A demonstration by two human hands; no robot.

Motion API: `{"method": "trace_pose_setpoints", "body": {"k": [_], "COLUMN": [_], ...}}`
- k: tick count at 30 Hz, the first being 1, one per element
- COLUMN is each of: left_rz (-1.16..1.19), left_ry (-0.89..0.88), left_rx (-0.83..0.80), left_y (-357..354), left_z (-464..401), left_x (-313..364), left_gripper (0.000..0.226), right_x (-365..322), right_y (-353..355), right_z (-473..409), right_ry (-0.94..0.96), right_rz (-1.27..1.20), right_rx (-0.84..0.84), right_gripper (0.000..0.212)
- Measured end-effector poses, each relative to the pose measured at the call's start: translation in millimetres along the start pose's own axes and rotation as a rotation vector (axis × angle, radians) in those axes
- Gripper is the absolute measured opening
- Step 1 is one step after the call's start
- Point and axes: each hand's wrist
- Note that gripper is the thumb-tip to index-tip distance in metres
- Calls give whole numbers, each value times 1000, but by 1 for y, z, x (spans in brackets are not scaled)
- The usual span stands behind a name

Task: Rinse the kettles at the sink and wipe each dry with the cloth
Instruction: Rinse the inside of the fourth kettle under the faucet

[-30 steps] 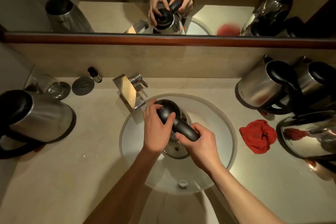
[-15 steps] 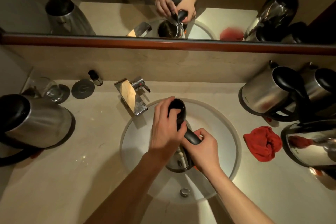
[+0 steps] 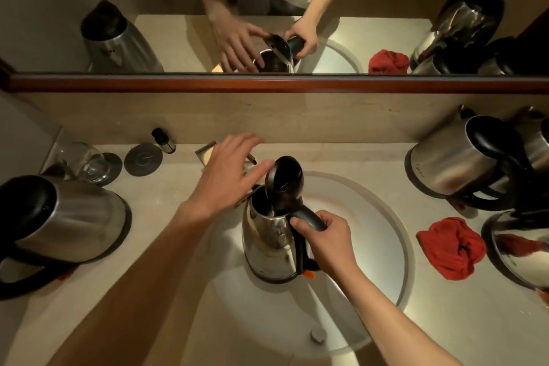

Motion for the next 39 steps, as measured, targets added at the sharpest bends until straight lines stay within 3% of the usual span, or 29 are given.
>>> {"method": "trace_pose_setpoints", "body": {"k": [6, 10, 19, 28, 39], "left_rz": [-229, -181, -88, -107, -125], "left_ry": [-121, -111, -31, 51, 85], "left_rx": [-249, -352, -245, -205, -152], "left_y": [8, 12, 5, -1, 0], "left_z": [-43, -60, -54, -54, -54], "left_x": [-39, -46, -57, -55, -47], "left_gripper": [38, 25, 21, 20, 24], "right_x": [-2, 5, 15, 17, 29], "right_y": [-2, -5, -21, -26, -27], "right_z": [-5, -6, 3, 8, -3], "right_ry": [37, 37, 62, 156, 236], "right_rz": [-44, -52, -48, -74, -38], "right_rx": [-5, -13, -39, -20, 4], "right_gripper": [42, 39, 36, 47, 37]}}
Point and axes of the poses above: each hand's wrist, its own z-axis away from the middle knuckle, its own y-axis out of the back of the hand, x = y × z, and after that the axes turned 1 degree about x, right-handed
